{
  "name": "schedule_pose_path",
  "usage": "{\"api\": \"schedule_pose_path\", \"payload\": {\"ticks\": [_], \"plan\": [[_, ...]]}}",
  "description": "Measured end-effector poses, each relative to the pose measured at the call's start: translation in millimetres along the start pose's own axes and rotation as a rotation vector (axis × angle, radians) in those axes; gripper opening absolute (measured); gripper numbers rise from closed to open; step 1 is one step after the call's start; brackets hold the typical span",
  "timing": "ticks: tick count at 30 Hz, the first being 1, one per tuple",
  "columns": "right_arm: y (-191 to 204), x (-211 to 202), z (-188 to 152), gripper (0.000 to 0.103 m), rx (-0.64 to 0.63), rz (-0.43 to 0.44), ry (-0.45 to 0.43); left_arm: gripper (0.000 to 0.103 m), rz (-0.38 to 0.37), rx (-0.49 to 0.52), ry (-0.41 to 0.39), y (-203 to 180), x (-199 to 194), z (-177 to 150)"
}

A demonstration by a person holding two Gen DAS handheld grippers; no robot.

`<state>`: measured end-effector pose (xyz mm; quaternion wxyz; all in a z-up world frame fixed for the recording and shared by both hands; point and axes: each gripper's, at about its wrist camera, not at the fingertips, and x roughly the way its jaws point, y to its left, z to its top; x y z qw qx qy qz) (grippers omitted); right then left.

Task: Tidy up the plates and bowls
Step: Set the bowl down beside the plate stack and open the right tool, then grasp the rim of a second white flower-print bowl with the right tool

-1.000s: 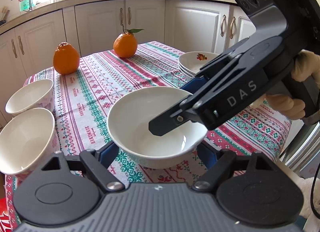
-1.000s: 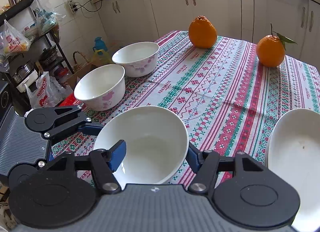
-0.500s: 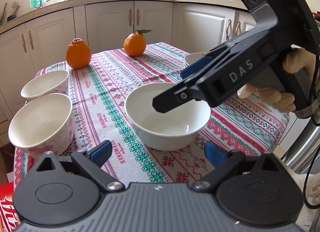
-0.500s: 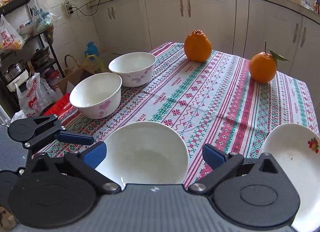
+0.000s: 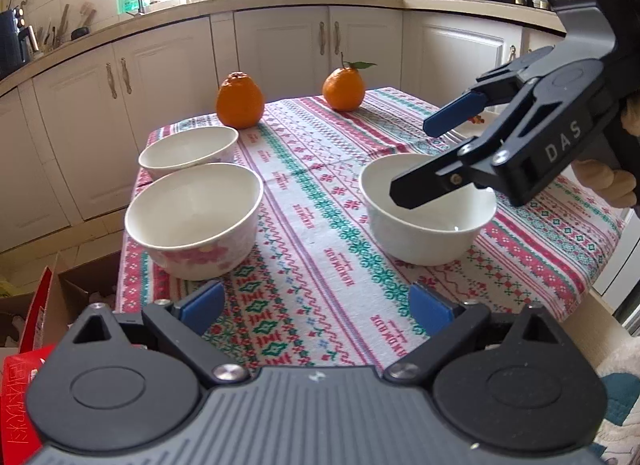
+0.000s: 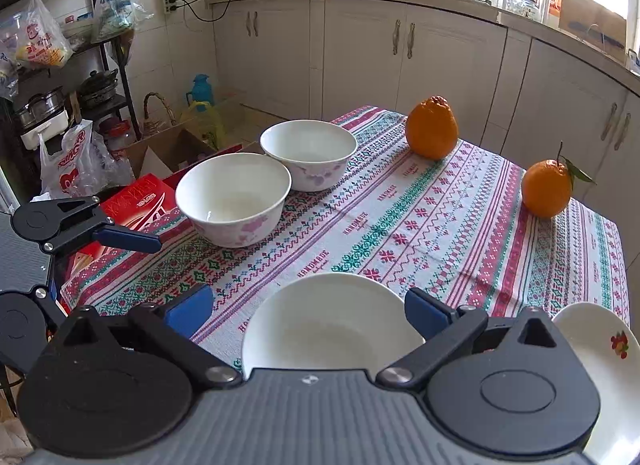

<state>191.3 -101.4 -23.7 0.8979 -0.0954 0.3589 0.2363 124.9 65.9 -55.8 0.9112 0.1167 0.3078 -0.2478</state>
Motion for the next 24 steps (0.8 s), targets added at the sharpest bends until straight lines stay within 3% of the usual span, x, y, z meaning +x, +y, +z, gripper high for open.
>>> {"api": "schedule_pose_path", "payload": {"ticks": [11, 24], "plan": [[19.6, 23.8, 30.7, 0.103, -0.061, 0.047, 0.0, 0.098, 0.091, -0.028, -0.03, 41.2, 3.8, -0.6], [20.9, 69.8, 69.2, 0.102, -0.107, 0.114, 0.046, 0.097, 0.095, -0.065, -0.049, 70.0, 27.2, 8.8]]}}
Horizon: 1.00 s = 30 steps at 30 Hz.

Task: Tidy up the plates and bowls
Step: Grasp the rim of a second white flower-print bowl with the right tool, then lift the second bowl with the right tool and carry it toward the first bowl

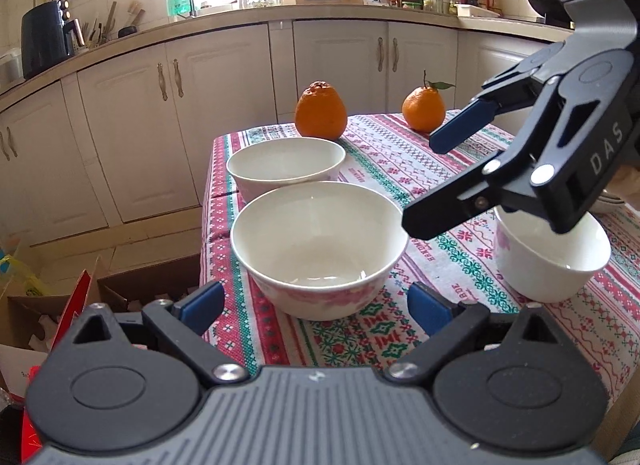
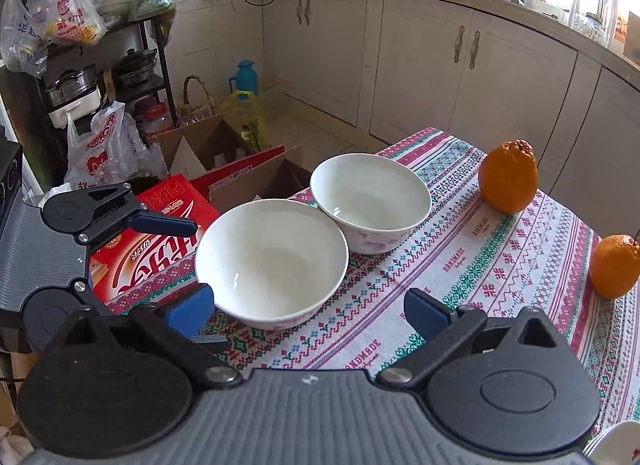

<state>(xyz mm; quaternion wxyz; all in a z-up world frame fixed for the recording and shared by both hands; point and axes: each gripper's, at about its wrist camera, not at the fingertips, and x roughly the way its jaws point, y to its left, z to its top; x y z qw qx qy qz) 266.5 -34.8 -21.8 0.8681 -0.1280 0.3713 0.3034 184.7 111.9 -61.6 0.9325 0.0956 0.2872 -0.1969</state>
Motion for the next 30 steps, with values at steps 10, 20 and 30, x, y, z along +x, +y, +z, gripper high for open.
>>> {"api": "schedule_pose_path", "payload": {"ticks": [10, 20, 30], "plan": [[-16.1, 32.8, 16.9, 0.091, 0.039, 0.095, 0.041, 0.088, -0.04, -0.015, 0.011, 4.2, 14.0, -0.6], [-27.9, 57.1, 27.1, 0.076, 0.072, 0.144, 0.081, 0.084, -0.05, -0.009, 0.007, 6.1, 15.1, 0.0], [-30.2, 70.4, 28.5, 0.066, 0.098, 0.189, 0.106, 0.083, -0.056, -0.001, 0.003, 6.1, 15.1, -0.9]]}}
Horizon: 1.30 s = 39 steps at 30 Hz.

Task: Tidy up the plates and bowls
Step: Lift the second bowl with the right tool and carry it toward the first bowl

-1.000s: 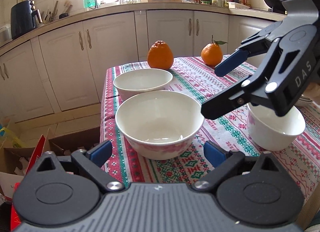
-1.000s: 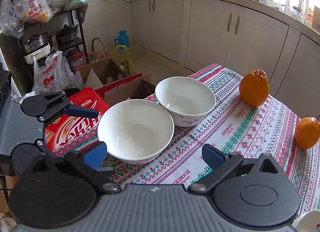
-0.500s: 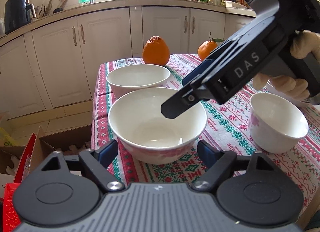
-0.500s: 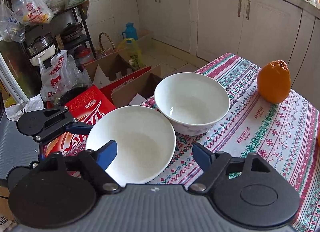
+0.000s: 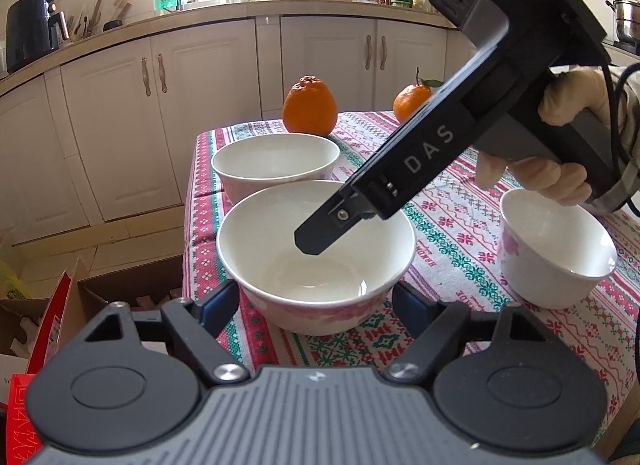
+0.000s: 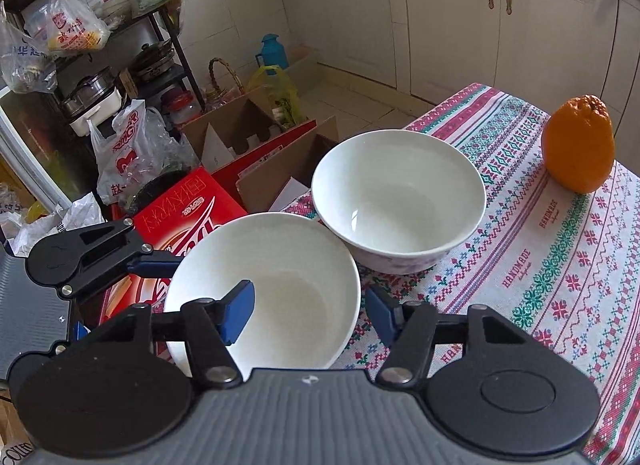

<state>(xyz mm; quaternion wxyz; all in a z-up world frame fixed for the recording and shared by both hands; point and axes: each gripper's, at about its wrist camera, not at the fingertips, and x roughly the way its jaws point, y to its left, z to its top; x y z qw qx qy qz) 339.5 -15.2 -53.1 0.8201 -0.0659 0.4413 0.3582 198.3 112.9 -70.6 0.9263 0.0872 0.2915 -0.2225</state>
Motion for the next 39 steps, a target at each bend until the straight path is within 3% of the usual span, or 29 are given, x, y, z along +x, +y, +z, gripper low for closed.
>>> {"api": "schedule_pose_path", "payload": {"ticks": [9, 23, 39], "plan": [[-0.6, 0.7, 0.7, 0.061, 0.008, 0.023, 0.001, 0.083, 0.0, 0.007, -0.001, -0.4, -0.6, 0.2], [2.6, -6.6, -4.3, 0.061, 0.004, 0.027, -0.001, 0.083, -0.002, 0.018, 0.006, -3.9, -3.5, 1.7], [22.3, -64.2, -29.6, 0.061, -0.031, 0.053, -0.062, 0.083, 0.0, 0.05, 0.009, -36.4, -45.1, 14.8]]}}
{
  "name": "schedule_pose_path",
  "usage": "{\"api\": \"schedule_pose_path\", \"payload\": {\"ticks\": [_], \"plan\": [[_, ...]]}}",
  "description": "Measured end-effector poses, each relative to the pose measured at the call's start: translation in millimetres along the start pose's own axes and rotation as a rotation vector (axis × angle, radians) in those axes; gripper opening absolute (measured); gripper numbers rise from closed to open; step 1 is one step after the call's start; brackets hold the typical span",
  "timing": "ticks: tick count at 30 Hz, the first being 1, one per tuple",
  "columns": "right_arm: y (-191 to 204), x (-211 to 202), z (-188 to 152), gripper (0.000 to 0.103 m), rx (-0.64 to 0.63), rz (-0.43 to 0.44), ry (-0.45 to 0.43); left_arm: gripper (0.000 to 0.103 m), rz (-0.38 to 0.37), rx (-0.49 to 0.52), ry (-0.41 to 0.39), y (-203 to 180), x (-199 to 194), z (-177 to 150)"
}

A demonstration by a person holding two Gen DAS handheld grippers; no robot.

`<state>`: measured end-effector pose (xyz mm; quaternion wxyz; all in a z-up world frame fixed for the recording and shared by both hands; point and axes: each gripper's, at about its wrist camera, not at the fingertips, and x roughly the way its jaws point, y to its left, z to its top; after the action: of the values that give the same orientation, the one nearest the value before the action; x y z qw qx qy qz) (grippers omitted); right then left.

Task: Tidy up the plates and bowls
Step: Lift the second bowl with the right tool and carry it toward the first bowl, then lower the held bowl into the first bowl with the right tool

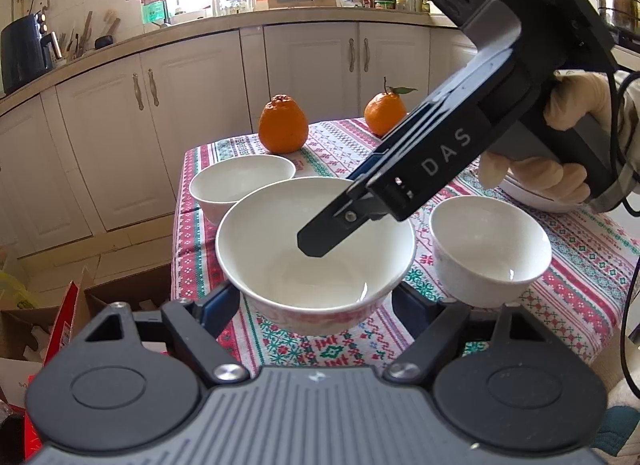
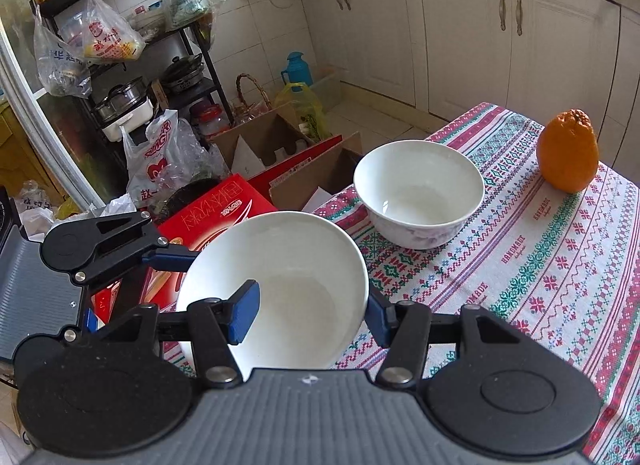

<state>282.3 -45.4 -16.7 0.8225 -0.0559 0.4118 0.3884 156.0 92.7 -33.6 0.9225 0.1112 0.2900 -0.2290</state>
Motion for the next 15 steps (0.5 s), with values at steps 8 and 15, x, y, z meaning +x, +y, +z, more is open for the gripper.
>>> {"api": "schedule_pose_path", "payload": {"ticks": [8, 15], "plan": [[5.7, -41.7, -19.7, 0.061, -0.008, -0.03, -0.044, 0.083, -0.027, 0.04, -0.022, -28.4, -15.2, 11.2], [-2.6, -72.8, -37.8, 0.061, 0.016, -0.089, -0.072, 0.083, -0.074, 0.08, -0.044, -52.9, -10.5, 23.3]]}}
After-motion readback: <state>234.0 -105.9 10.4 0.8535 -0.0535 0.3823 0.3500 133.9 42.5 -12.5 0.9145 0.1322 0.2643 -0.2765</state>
